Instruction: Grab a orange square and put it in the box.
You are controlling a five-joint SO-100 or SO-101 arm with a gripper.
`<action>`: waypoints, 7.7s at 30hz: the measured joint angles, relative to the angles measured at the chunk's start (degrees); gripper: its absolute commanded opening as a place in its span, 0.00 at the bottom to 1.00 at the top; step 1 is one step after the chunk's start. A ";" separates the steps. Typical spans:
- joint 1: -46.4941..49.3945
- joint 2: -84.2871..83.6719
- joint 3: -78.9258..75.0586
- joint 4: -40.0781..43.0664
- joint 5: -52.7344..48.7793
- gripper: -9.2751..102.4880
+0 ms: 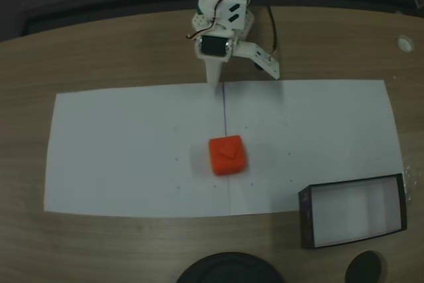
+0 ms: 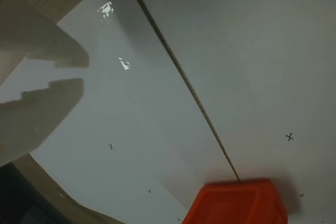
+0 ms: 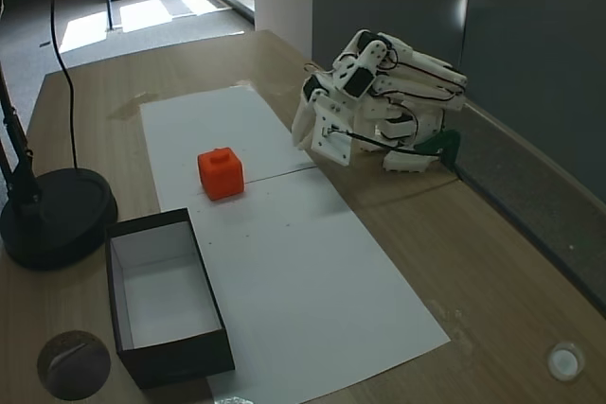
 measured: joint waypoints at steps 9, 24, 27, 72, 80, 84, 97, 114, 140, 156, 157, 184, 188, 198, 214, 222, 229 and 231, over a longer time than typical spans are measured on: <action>0.00 0.00 0.00 0.00 0.00 0.08; 0.00 0.00 0.00 -0.18 0.00 0.09; 0.53 0.00 0.09 -6.68 -0.35 0.15; -8.70 -106.17 -72.69 -6.77 1.67 0.45; -10.55 -112.06 -75.76 -6.86 -0.62 0.35; -9.84 -113.64 -75.85 -7.65 -1.23 0.16; -11.43 -113.91 -88.95 -3.52 -1.41 0.15; -34.37 -114.96 -121.64 -7.73 -14.15 0.15; -34.37 -135.09 -122.08 -20.65 2.37 0.15; -34.80 -136.49 -122.08 -19.78 5.01 0.36; -34.63 -136.49 -122.08 -19.60 5.01 0.36; -7.12 -106.35 -180.18 25.93 -0.09 0.08; -2.29 -90.88 -169.80 25.93 -0.09 0.08; -2.11 -55.99 -128.76 25.93 -0.09 0.08; -9.67 -23.73 -91.05 25.93 -0.09 0.08; -9.67 -13.18 -82.53 24.87 -0.09 0.08; -9.67 -6.24 -68.47 13.62 -0.09 0.09; -9.67 -4.22 -61.79 8.88 -0.09 0.09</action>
